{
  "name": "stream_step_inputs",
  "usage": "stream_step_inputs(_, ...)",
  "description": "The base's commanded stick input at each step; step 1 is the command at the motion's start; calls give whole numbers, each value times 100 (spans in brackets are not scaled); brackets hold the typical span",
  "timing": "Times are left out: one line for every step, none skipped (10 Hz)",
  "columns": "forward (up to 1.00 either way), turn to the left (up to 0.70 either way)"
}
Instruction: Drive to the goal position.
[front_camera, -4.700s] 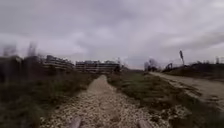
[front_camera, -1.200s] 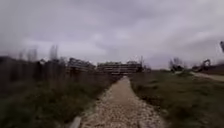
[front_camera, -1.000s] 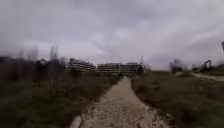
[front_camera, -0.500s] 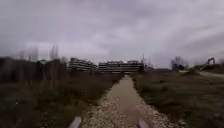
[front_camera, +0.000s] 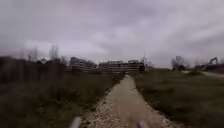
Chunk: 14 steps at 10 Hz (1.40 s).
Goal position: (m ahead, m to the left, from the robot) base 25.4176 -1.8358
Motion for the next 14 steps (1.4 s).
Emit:
stream_step_inputs(50,0)
stream_step_inputs(50,0)
stream_step_inputs(50,0)
stream_step_inputs(50,0)
stream_step_inputs(50,0)
stream_step_inputs(50,0)
stream_step_inputs(50,0)
stream_step_inputs(50,0)
stream_step_inputs(50,0)
stream_step_inputs(50,0)
stream_step_inputs(50,0)
stream_step_inputs(50,-13)
stream_step_inputs(50,-50)
stream_step_inputs(50,-50)
